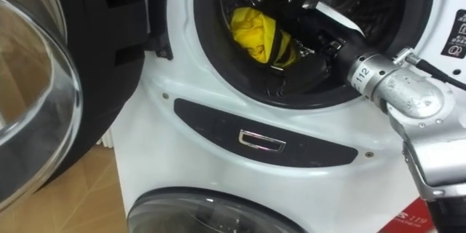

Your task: Pick clothes from washing machine

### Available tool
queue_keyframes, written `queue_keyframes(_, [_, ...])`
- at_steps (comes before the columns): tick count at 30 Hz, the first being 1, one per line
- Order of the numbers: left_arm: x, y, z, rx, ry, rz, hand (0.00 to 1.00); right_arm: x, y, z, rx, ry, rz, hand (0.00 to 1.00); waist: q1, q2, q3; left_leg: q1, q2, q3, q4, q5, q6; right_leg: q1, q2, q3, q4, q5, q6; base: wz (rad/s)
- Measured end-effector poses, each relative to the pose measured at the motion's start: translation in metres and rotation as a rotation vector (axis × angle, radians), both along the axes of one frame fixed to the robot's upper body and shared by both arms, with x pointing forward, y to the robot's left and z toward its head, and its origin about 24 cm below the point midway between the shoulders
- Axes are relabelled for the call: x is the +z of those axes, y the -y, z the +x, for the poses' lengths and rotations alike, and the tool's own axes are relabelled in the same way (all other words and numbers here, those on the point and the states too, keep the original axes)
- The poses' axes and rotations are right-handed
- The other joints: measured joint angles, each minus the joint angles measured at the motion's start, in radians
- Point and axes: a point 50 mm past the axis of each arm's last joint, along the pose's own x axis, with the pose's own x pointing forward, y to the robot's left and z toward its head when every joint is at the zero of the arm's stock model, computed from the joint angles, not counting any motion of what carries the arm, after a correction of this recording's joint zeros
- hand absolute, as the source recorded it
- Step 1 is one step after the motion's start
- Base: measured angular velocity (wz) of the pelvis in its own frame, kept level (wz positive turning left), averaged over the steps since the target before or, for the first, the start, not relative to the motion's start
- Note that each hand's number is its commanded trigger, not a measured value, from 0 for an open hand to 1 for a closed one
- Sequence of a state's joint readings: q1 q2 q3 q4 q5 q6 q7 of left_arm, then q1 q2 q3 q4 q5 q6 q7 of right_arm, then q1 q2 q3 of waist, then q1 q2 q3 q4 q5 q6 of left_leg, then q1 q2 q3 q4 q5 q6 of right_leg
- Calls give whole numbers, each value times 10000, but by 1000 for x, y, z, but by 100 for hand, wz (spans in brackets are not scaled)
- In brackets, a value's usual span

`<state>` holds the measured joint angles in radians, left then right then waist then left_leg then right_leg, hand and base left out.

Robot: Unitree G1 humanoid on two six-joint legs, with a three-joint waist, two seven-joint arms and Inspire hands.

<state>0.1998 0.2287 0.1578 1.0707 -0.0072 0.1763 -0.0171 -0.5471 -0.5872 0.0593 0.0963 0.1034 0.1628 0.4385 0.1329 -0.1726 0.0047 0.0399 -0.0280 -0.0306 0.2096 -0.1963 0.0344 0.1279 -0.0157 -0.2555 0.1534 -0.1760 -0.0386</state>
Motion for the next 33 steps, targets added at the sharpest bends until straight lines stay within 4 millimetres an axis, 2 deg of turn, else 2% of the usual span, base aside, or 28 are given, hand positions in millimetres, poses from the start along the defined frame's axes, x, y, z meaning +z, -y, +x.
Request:
queue_keyframes(5, [1,1,7,-173,280,-140,0,-1,6,5,-672,89,-263,100,161,17,13,-5,-4,-11,50,-1,1,11,-3,-23,12,0,1,0])
queue_keyframes(22, [1,1,9,-363,293,-89,0,1,3,4,-655,265,-683,100,93,8,8,-104,-4,-6,94,-3,8,-90,-15,-9,15,14,22,0])
queue_keyframes(29, [0,0,-1,-440,19,120,0,7,-9,-8,-275,877,-980,100,-11,22,9,-106,-2,26,109,-7,12,-156,3,61,-3,14,21,0])
queue_keyframes(31, [0,0,-3,-412,-35,167,0,7,-12,-12,-217,1069,-911,100,-27,52,6,-113,35,102,98,-19,21,-182,2,128,-3,15,21,-5])
queue_keyframes(33, [0,0,-3,-402,-33,175,0,15,-21,-23,-36,1758,-901,100,47,170,-10,-117,66,259,16,-29,23,-290,14,344,7,15,21,-23])
